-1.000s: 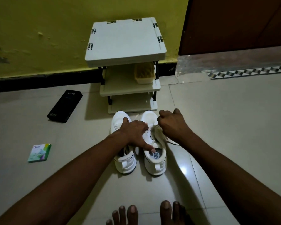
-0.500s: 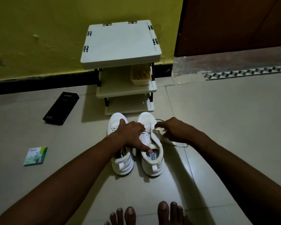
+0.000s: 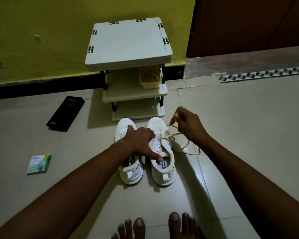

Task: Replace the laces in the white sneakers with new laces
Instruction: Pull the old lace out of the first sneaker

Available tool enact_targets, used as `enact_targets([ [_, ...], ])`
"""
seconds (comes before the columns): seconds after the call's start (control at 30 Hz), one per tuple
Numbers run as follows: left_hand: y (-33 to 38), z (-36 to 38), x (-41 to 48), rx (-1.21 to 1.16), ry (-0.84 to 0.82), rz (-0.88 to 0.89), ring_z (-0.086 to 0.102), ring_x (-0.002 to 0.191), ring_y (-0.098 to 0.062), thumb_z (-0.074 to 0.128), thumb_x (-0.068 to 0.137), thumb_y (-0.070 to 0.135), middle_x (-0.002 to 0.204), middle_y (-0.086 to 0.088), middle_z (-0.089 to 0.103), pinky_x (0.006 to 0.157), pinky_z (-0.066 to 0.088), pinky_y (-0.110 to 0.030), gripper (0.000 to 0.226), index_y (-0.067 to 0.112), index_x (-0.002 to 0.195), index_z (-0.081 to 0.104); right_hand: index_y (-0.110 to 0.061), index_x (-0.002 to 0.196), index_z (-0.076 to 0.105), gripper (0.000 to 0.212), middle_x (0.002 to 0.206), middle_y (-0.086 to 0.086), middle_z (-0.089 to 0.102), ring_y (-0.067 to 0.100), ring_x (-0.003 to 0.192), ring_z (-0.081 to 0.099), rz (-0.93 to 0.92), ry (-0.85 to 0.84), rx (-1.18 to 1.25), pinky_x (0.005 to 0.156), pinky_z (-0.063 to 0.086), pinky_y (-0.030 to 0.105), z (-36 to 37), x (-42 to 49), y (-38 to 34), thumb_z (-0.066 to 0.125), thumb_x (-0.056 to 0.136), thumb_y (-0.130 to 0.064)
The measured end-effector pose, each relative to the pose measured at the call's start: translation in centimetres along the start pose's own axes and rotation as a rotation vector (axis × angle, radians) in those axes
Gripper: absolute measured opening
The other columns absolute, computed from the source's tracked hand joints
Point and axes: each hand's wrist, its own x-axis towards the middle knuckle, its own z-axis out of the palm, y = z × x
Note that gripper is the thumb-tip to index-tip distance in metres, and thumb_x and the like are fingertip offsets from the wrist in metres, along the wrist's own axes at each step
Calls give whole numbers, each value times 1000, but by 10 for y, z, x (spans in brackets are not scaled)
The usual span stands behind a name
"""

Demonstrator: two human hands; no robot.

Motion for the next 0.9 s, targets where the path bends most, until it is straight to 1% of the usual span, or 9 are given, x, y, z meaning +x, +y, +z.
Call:
enact_targets([
  [0.03, 0, 0, 0, 2, -6, -4, 42, 136, -24, 54, 56, 100, 145, 5, 50, 107, 25, -59, 114, 30, 145, 43, -14, 98, 57, 7, 76, -4, 70, 17, 56, 58, -116, -153, -252, 57, 49, 32, -3, 0, 5, 51, 101, -11],
  [0.13, 0, 1, 1, 1, 0, -9, 43, 135, -24, 53, 55, 101, 143, 5, 51, 107, 27, -59, 114, 29, 143, 44, -20, 122, 63, 30, 80, 1, 66, 15, 74, 59, -254, -508, -754, 72, 50, 32, 4, -2, 6, 64, 93, -21],
  [0.2, 1, 1, 1, 12, 14, -6, 45, 131, -22, 54, 55, 100, 138, 6, 53, 104, 29, -57, 111, 30, 140, 46, -15, 111, 70, 25, 90, 9, 69, 25, 86, 63, -290, -518, -956, 74, 54, 39, 12, 3, 3, 65, 87, -20],
  [0.3, 1, 0, 0, 2, 14, -11, 45, 131, -22, 55, 54, 100, 138, 7, 53, 104, 29, -57, 112, 30, 141, 46, -7, 82, 66, 4, 84, 13, 64, 32, 84, 64, -277, -487, -1099, 70, 55, 39, 15, 11, -5, 65, 82, -11],
  [0.4, 2, -1, -2, -14, 3, -22, 44, 135, -21, 55, 54, 100, 145, 8, 51, 106, 28, -58, 116, 30, 146, 42, -14, 76, 49, 18, 92, 14, 65, 32, 91, 62, -340, -543, -1279, 73, 48, 35, 23, 18, -12, 64, 85, -11],
  [0.53, 1, 0, -4, -14, 10, -25, 44, 137, -22, 54, 57, 99, 150, 6, 48, 107, 26, -58, 117, 29, 150, 39, -14, 78, 43, 19, 101, 12, 61, 31, 101, 54, -304, -576, -1279, 80, 36, 37, 28, 19, -15, 61, 85, -12],
  [0.67, 0, -2, -5, -31, 10, -24, 43, 138, -22, 54, 58, 99, 152, 5, 47, 109, 25, -57, 118, 29, 151, 38, -10, 73, 52, 15, 86, 12, 55, 31, 89, 52, -251, -542, -1046, 75, 38, 34, 22, 15, -1, 55, 78, -25],
  [0.77, -1, -3, -7, -44, 2, -30, 39, 143, -22, 53, 60, 99, 158, 5, 41, 113, 22, -57, 118, 29, 154, 34, -6, 58, 51, 18, 67, 20, 53, 36, 67, 51, -190, -385, -689, 62, 31, 31, 19, 5, 16, 55, 70, -19],
  [0.9, 0, -2, -5, -112, 8, -57, 48, 136, -25, 55, 69, 92, 150, 0, 51, 107, 32, -49, 101, 28, 146, 44, -3, 68, 62, 18, 76, 11, 54, 27, 72, 54, -201, -224, -526, 62, 34, 33, 22, -6, 33, 72, 82, -9],
])
